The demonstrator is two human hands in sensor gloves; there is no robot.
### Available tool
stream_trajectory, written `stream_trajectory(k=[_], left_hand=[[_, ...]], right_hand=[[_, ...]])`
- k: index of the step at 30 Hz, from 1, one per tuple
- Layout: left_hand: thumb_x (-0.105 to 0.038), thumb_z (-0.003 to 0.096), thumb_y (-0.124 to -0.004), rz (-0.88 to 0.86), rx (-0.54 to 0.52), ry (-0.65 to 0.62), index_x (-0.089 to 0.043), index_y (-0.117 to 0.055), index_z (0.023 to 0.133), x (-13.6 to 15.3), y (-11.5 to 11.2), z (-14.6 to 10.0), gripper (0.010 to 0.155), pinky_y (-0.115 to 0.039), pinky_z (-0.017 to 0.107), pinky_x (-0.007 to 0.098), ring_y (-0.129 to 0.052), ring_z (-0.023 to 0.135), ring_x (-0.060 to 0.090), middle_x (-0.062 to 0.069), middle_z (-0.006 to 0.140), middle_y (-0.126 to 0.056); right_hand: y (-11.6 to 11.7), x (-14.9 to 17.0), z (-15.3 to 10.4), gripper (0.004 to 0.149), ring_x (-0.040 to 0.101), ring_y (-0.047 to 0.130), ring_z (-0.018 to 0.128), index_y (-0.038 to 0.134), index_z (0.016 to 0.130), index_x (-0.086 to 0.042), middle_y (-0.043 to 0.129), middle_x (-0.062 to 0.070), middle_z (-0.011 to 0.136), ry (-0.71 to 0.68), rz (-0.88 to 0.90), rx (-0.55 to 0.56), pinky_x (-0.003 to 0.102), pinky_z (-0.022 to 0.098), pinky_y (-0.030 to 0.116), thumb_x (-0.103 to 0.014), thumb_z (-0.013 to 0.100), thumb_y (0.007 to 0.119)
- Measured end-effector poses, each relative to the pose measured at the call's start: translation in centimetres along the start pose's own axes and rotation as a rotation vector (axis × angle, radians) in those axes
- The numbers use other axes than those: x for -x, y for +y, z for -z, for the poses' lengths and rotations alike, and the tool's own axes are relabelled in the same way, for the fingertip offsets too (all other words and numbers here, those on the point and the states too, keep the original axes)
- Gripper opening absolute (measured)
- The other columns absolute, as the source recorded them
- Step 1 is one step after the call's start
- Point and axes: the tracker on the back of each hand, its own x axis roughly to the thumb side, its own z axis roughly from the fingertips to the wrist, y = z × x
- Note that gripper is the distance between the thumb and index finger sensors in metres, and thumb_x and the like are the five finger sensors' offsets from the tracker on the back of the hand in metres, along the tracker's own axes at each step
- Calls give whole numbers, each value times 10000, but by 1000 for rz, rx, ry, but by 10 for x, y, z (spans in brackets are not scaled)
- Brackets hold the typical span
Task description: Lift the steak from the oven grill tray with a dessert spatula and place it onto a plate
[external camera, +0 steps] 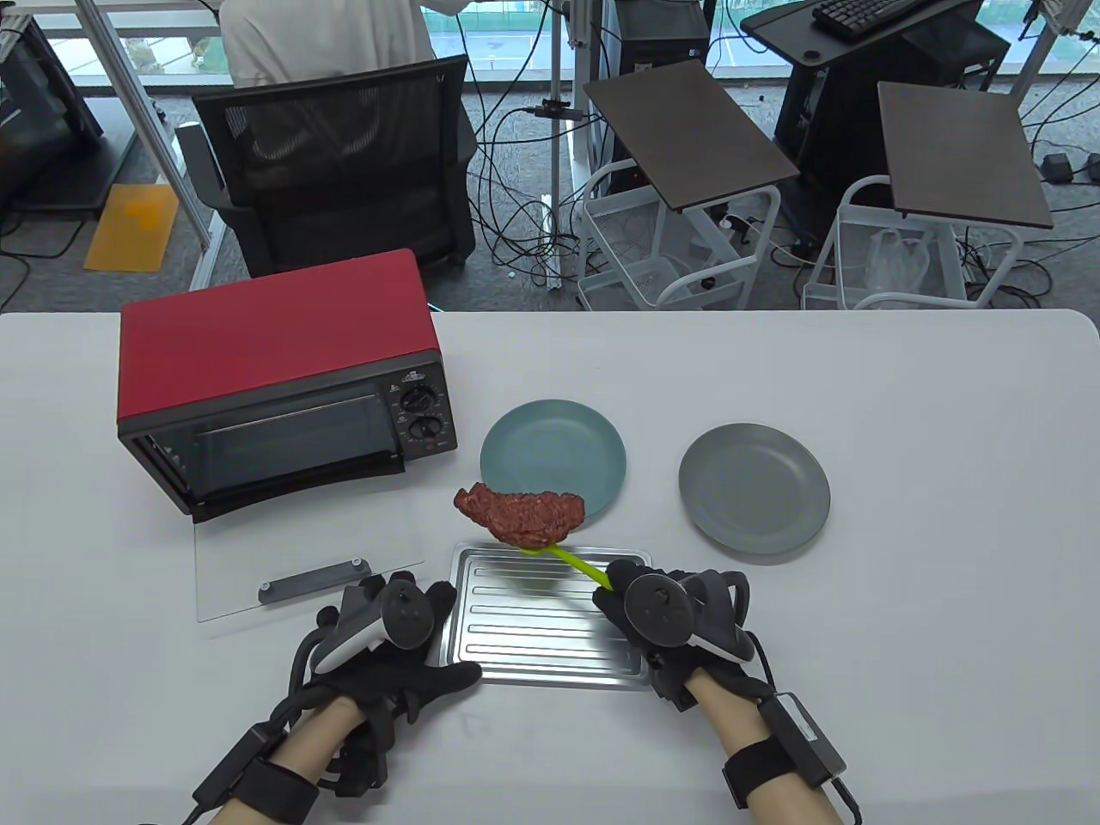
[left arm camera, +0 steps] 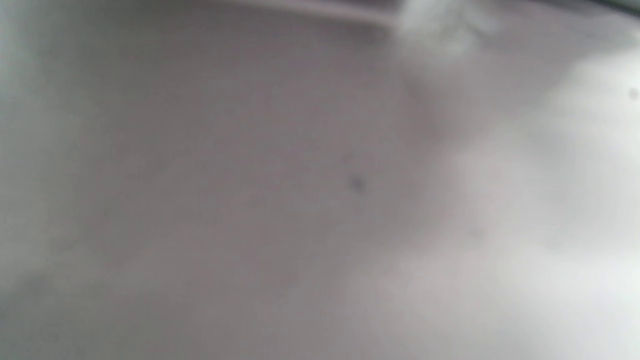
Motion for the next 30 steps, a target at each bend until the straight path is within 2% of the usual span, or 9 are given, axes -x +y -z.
stream_trajectory(k=[6,12,30], left_hand=[[-935,324,-514,1,0,0,-505,123,961,0,0,0,999,13,653,769,233,1030,356,-57,1061,235],[-935,325,-514,1,0,0,-505,123,961,0,0,0,998,11,653,770,233,1030,357,-56,1061,236],[-931,328,-516,4,2,-1,-507,123,960,0,0,0,994,9,652,773,233,1027,363,-51,1060,237]], right_hand=[[-16,3,6,412,125,857,36,841,717,-119,915,-38,335,53,-31,72,412,309,886,-447,471,795],[-21,9,16,414,127,856,35,840,717,-117,913,-37,335,112,-45,92,415,307,885,-447,471,799],[1,23,53,412,124,854,28,850,705,-122,916,-40,323,282,-107,35,413,295,891,-449,457,810]])
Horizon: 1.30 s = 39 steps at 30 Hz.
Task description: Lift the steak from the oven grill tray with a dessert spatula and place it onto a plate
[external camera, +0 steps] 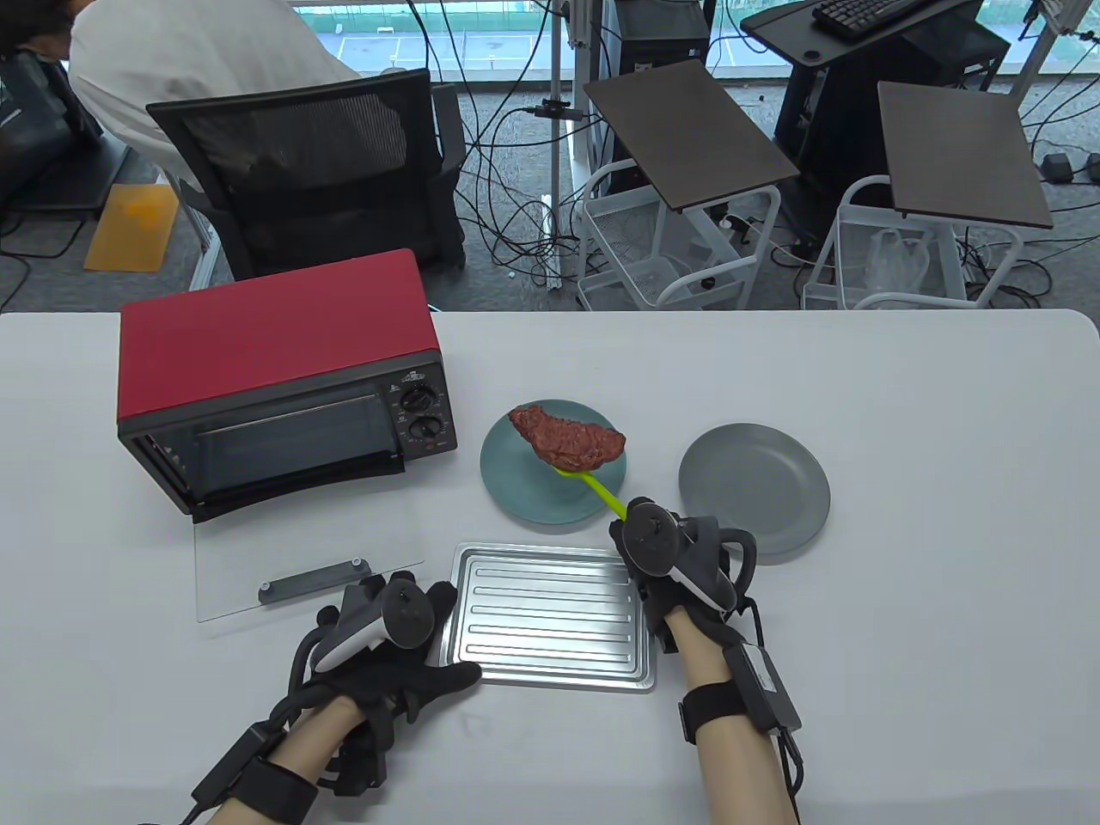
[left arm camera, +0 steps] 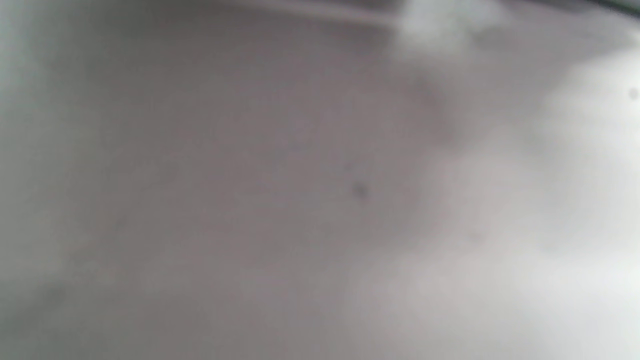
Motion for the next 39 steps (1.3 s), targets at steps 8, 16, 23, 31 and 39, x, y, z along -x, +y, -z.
stream_trajectory(k=[8,16,23,31,39], left_hand=[[-931,328,-518,4,9,-3,-508,122,960,0,0,0,994,8,652,772,232,1025,363,-52,1059,236],[-929,331,-520,2,12,-6,-506,123,960,0,1,1,994,9,649,774,234,1023,366,-50,1058,238],[-928,332,-521,2,12,-6,-507,124,959,0,1,1,993,9,650,774,235,1022,366,-50,1058,239],[-924,342,-521,2,12,-6,-507,124,959,0,1,1,986,10,650,773,236,1020,366,-49,1057,241],[-924,342,-522,2,12,-6,-509,125,959,0,1,1,985,11,650,773,237,1019,367,-48,1057,241]], right_hand=[[13,0,11,416,117,856,31,853,702,-131,917,-52,317,38,-27,-70,408,297,894,-456,446,813],[17,-2,23,422,114,857,37,849,710,-134,916,-58,321,55,-59,-119,407,302,895,-462,449,807],[19,-6,27,426,111,858,40,848,713,-140,917,-64,320,66,-97,-158,406,305,895,-468,445,806],[17,-7,27,427,119,855,31,857,703,-133,919,-53,313,75,-129,-142,415,297,892,-463,435,818],[16,-9,25,433,115,855,25,866,696,-140,921,-55,306,58,-206,-150,414,294,894,-471,421,825]])
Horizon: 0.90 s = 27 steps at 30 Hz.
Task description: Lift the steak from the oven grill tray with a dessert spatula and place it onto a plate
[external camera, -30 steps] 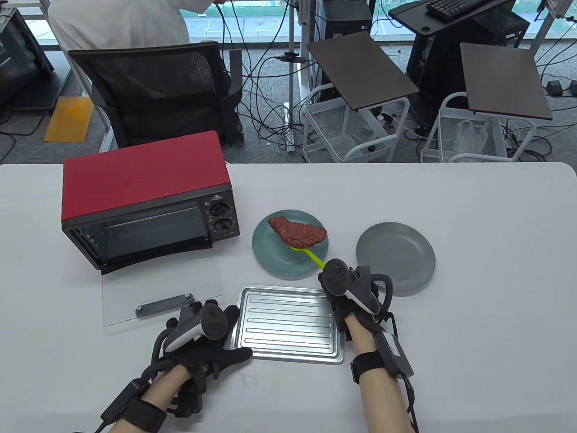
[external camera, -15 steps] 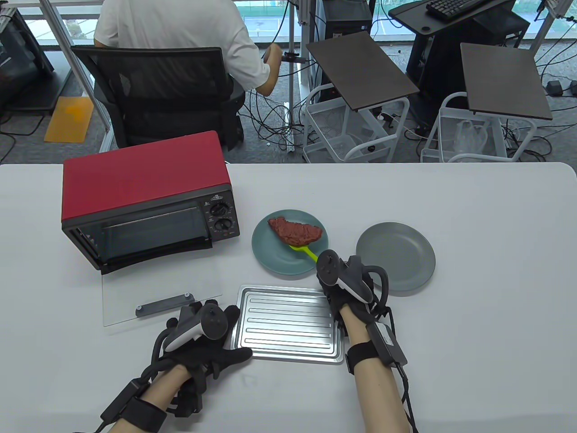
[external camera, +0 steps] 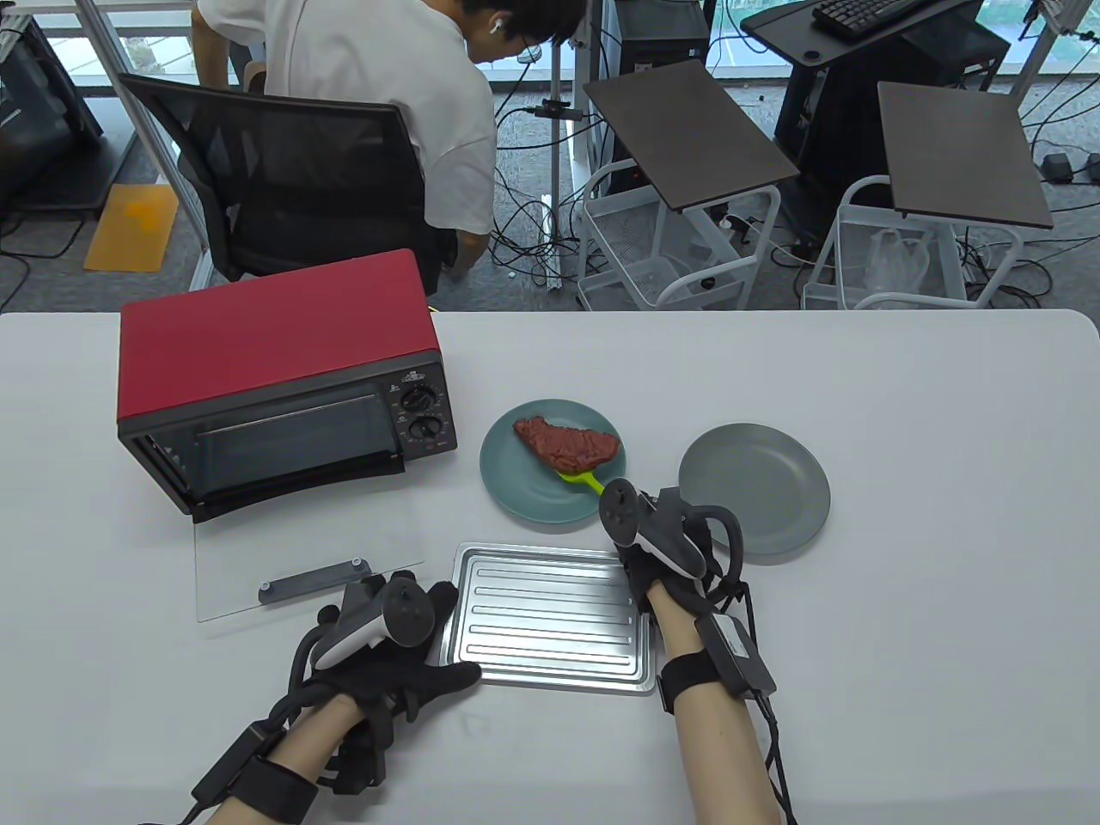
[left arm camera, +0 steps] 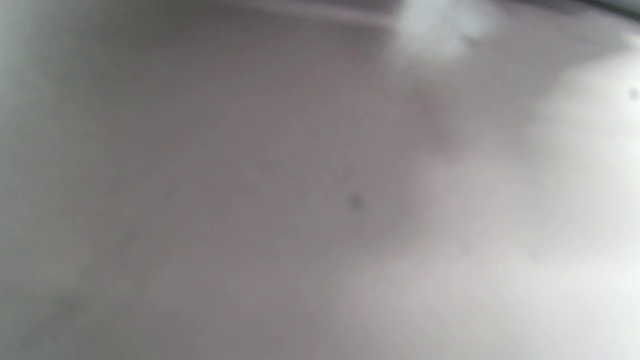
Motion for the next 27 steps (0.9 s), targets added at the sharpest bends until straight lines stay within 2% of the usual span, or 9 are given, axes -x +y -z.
stream_trajectory(k=[27], left_hand=[[-925,343,-519,4,8,-2,-507,127,958,0,1,0,985,8,652,772,236,1018,369,-47,1056,242]], right_hand=[[-17,3,-13,414,132,853,20,889,692,-145,930,-27,311,49,-9,-141,425,291,887,-469,446,814]])
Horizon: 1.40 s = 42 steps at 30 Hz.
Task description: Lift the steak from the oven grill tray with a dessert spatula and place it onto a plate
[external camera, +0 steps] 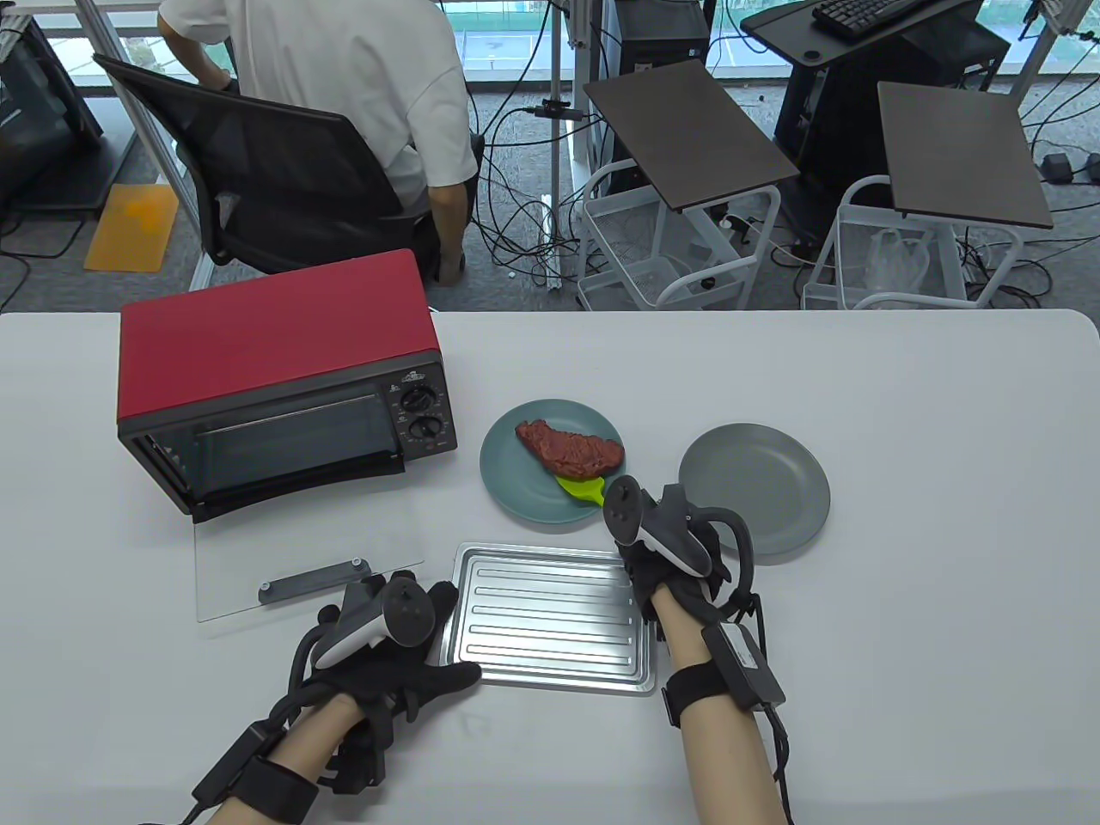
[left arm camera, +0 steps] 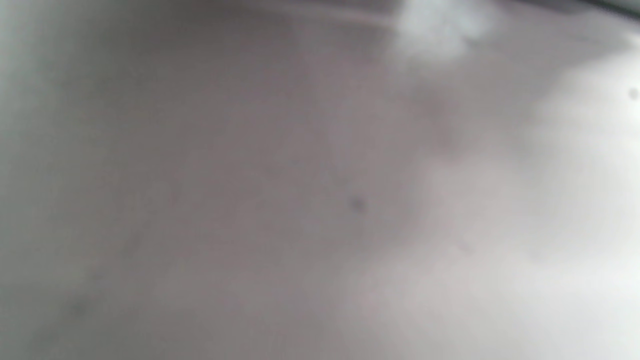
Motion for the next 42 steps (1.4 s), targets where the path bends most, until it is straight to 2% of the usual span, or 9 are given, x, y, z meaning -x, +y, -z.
stream_trajectory(k=[9,26,32,36,42], left_hand=[[-925,343,-518,0,0,0,-508,126,958,0,0,0,983,6,653,771,234,1019,370,-47,1056,241],[-927,333,-518,4,-1,3,-509,124,958,0,0,0,989,0,658,768,228,1024,367,-49,1058,237],[-929,331,-509,13,-6,5,-508,127,957,0,0,0,986,-3,662,767,226,1027,366,-50,1059,237],[-929,330,-506,16,-6,6,-509,130,955,0,0,0,986,-2,662,766,228,1027,365,-50,1058,239],[-929,332,-506,18,-5,7,-509,128,956,0,0,0,984,-7,664,767,222,1029,366,-48,1060,236]], right_hand=[[-6,6,-10,415,138,852,18,885,700,-134,928,-20,312,15,5,-48,430,291,884,-463,457,813],[-38,4,-48,441,150,854,20,885,719,-109,932,-6,313,-35,-23,-157,440,296,879,-464,470,804],[-69,15,-64,449,156,861,26,881,718,-103,933,-3,315,-43,0,-75,445,301,876,-467,468,801],[-103,27,-75,446,156,862,26,880,716,-105,932,-4,316,-21,21,59,446,300,877,-467,467,802],[-135,48,-90,446,154,869,32,872,715,-102,932,-6,323,70,40,290,445,301,878,-465,466,802]])
